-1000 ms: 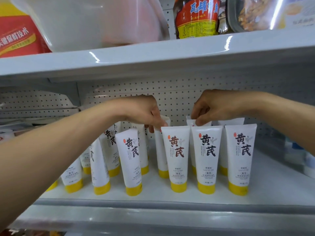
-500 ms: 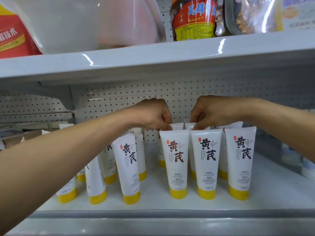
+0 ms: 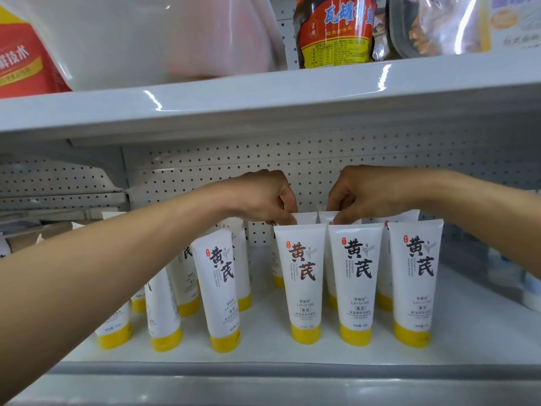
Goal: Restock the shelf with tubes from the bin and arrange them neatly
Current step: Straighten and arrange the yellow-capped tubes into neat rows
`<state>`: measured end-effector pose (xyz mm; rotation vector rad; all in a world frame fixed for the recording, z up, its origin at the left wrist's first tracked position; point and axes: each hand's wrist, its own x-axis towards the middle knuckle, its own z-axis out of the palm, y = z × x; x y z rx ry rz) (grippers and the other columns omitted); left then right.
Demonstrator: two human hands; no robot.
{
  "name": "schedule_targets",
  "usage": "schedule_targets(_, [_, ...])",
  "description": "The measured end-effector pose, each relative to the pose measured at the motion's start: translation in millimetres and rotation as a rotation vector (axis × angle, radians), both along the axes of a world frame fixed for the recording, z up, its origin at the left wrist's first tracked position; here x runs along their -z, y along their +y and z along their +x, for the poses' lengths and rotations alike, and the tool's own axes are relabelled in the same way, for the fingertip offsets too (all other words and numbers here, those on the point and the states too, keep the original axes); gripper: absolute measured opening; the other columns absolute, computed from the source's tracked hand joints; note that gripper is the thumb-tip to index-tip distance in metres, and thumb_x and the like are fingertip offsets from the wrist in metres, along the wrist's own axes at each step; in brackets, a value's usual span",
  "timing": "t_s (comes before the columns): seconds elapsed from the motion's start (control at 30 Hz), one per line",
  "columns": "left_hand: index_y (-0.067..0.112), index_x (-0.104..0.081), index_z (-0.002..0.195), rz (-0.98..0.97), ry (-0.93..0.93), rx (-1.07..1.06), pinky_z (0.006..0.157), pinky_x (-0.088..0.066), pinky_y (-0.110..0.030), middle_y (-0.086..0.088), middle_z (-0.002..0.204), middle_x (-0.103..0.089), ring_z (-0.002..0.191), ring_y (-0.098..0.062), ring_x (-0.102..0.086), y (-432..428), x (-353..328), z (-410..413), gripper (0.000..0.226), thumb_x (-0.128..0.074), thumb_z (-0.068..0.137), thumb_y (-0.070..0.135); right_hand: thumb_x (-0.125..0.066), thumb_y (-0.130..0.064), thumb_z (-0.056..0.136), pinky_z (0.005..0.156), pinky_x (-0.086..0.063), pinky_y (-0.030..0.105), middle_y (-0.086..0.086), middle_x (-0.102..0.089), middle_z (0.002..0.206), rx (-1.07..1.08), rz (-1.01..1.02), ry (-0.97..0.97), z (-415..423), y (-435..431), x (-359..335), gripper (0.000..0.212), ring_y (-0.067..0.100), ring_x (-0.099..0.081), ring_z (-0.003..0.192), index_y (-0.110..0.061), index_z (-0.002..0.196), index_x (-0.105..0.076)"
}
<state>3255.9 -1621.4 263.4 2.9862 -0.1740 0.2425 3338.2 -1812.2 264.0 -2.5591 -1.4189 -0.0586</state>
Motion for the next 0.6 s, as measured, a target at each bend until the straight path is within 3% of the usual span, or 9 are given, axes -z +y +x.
schedule_targets(0.17, [0.023, -0.076, 0.096, -0.016, -0.019, 0.012, 0.084, -0.055, -0.024, 0.017, 0.090, -0.073, 0.084, -0.001, -0.067, 2, -3, 2, 0.018, -0.068, 0.087, 0.037, -0.071, -0.037, 0.082, 0.085, -0.057, 0.034, -0.013, -0.075, 0.084, -0.006, 0.008, -0.015, 2, -2, -2, 0.015, 0.005, -0.070, 0.079, -0.024, 0.087, -0.076])
schedule_targets(0.27, [0.030, -0.073, 0.104, -0.083, -0.165, -0.015, 0.076, -0.046, -0.013, 0.018, 0.093, -0.071, 0.083, 0.005, -0.061, 10, -17, 1, 0.016, -0.061, 0.093, 0.031, -0.067, -0.036, 0.086, 0.086, -0.056, 0.041, 0.000, -0.074, 0.082, 0.000, 0.084, -0.055, 7, -4, -9, 0.021, 0.020, -0.068, 0.079, -0.017, 0.083, -0.075])
schedule_targets(0.37, [0.034, -0.067, 0.114, -0.044, -0.163, -0.039, 0.078, -0.041, -0.008, 0.017, 0.106, -0.064, 0.097, 0.000, -0.058, 22, -26, 4, 0.032, -0.058, 0.093, 0.011, -0.067, -0.030, 0.088, 0.085, -0.056, 0.031, -0.010, -0.074, 0.083, 0.010, 0.138, -0.065, 12, -3, -15, 0.010, 0.005, -0.068, 0.077, -0.023, 0.086, -0.075])
schedule_targets(0.47, [0.038, -0.058, 0.127, 0.070, -0.027, -0.047, 0.086, -0.035, -0.012, 0.021, 0.122, -0.056, 0.113, -0.001, -0.050, 28, -20, 11, 0.047, -0.062, 0.090, 0.009, -0.068, -0.029, 0.087, 0.089, -0.051, 0.024, -0.018, -0.069, 0.097, 0.033, 0.114, -0.083, 19, 2, -16, 0.014, -0.002, -0.063, 0.090, -0.027, 0.101, -0.071])
schedule_targets(0.6, [0.033, -0.061, 0.126, 0.127, 0.052, -0.051, 0.095, -0.034, -0.018, 0.014, 0.132, -0.058, 0.121, -0.005, -0.050, 33, -12, 28, 0.042, -0.069, 0.087, 0.017, -0.070, -0.029, 0.086, 0.092, -0.052, 0.025, -0.017, -0.070, 0.099, 0.059, -0.032, -0.046, 25, 13, -11, 0.022, -0.002, -0.064, 0.091, -0.025, 0.107, -0.072])
